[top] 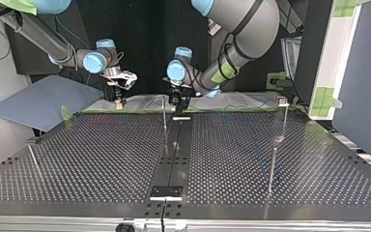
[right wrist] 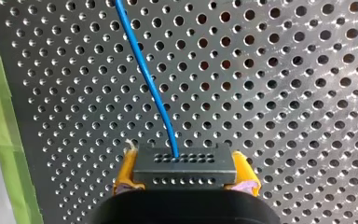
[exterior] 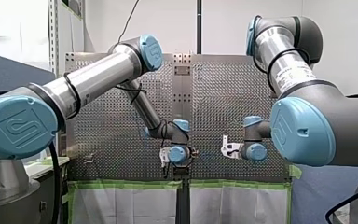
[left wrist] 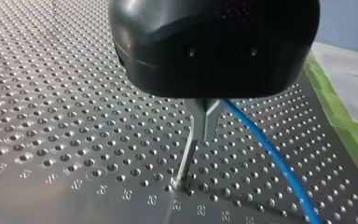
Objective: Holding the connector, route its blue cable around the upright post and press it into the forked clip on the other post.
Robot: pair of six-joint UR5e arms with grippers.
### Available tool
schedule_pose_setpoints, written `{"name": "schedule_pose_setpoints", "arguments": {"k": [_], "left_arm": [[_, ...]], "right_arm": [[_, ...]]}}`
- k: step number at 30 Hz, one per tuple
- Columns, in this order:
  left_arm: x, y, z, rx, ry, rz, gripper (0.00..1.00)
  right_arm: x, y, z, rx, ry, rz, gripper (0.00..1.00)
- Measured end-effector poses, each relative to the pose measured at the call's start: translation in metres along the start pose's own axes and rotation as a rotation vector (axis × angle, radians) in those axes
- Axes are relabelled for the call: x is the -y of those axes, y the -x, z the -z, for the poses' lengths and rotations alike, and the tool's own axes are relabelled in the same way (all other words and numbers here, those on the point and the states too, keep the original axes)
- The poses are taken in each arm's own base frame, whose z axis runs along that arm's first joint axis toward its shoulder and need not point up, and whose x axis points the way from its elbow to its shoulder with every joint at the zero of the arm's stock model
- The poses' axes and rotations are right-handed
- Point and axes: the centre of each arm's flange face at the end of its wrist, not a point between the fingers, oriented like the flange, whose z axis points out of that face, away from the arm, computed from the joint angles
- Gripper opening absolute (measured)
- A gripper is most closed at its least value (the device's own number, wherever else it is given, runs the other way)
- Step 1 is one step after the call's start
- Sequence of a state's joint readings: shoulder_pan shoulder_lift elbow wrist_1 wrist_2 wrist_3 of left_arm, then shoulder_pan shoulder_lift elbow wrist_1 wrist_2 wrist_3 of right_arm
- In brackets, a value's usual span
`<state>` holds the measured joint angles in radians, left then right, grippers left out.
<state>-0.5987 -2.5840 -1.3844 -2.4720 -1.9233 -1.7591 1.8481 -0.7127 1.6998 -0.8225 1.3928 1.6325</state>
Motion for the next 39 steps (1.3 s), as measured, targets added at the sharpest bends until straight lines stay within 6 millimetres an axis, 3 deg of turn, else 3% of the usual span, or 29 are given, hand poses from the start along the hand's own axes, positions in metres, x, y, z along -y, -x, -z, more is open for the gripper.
{"name": "schedule_pose_setpoints", "arguments": {"k": [6, 8, 9, 10, 11, 12, 14, 15, 16, 17, 33, 39], "left_arm": [[-0.003, 0.001, -0.001, -0.004, 0.005, -0.002, 0.00], [-0.004, 0.000, -0.001, -0.008, 0.007, -0.008, 0.24], [-0.005, 0.000, -0.001, -0.011, 0.008, -0.013, 0.24], [-0.005, 0.000, -0.001, -0.016, 0.008, -0.022, 0.35], [-0.005, 0.000, -0.001, -0.020, 0.008, -0.028, 0.53], [-0.006, -0.001, 0.000, -0.025, 0.008, -0.033, 0.53], [-0.006, -0.001, 0.001, -0.036, 0.004, -0.043, 0.76], [-0.006, -0.002, 0.001, -0.042, 0.004, -0.048, 0.76], [-0.007, -0.002, 0.002, -0.050, 0.005, -0.055, 0.94], [-0.008, -0.003, 0.003, -0.056, 0.007, -0.062, 1.00], [-0.008, -0.015, 0.021, -0.191, -0.025, -0.152, 1.00], [-0.004, -0.009, 0.028, -0.208, -0.073, -0.139, 1.00]], "right_arm": [[-0.002, -0.001, -0.001, -0.002, 0.003, 0.001, 0.00], [-0.002, -0.001, -0.001, -0.003, 0.003, 0.001, 0.00], [-0.002, -0.001, -0.001, -0.004, 0.003, 0.002, 0.00], [-0.002, -0.001, -0.001, -0.004, 0.003, 0.002, 0.00], [-0.002, -0.001, -0.001, -0.004, 0.003, 0.002, 0.00], [-0.002, -0.001, -0.001, -0.005, 0.003, 0.002, 0.00], [-0.002, -0.001, -0.001, -0.005, 0.003, 0.002, 0.00], [-0.002, -0.001, -0.001, -0.005, 0.003, 0.002, 0.00], [-0.002, -0.001, -0.001, -0.004, 0.003, 0.002, 0.00], [-0.002, -0.001, -0.001, -0.003, 0.003, 0.002, 0.00], [-0.002, 0.000, 0.000, 0.004, 0.002, 0.000, 0.00], [-0.003, 0.000, 0.000, 0.010, 0.004, -0.001, 0.00]]}}
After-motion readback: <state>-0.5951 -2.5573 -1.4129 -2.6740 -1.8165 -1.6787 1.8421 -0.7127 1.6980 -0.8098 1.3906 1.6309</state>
